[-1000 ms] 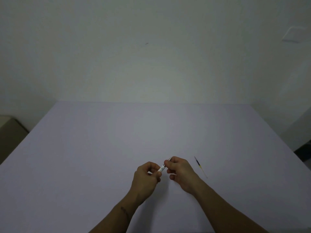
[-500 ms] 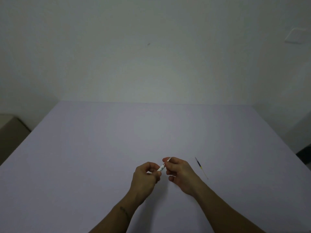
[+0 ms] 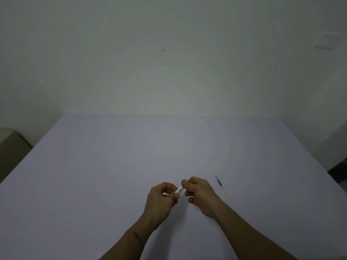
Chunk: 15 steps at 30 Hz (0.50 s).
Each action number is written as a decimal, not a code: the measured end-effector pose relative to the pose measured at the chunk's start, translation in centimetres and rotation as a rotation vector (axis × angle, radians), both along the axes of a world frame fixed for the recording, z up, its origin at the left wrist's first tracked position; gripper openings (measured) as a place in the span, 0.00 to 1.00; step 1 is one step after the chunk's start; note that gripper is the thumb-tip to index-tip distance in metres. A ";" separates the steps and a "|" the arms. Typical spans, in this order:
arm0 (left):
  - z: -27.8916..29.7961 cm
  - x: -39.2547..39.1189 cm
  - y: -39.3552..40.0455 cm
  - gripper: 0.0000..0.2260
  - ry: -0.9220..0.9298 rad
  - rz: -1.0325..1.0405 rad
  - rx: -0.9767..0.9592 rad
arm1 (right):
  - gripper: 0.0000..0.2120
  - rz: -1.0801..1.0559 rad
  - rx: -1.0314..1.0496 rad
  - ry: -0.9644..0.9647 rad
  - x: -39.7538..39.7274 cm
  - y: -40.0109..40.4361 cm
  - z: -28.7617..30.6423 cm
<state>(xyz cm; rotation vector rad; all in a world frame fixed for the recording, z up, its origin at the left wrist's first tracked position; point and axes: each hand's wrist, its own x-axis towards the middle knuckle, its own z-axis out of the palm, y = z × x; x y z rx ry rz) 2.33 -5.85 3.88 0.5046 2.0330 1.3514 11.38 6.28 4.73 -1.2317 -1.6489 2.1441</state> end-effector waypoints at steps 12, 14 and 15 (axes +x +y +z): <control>0.8 0.5 0.5 0.03 0.016 -0.024 0.006 | 0.06 -0.015 -0.068 0.037 0.8 0.6 0.0; 0.9 0.6 0.4 0.04 0.020 -0.025 0.008 | 0.05 -0.012 -0.080 0.041 0.9 0.6 0.0; 0.9 0.6 0.4 0.04 0.023 -0.022 0.006 | 0.05 -0.013 -0.095 0.052 1.0 0.6 0.1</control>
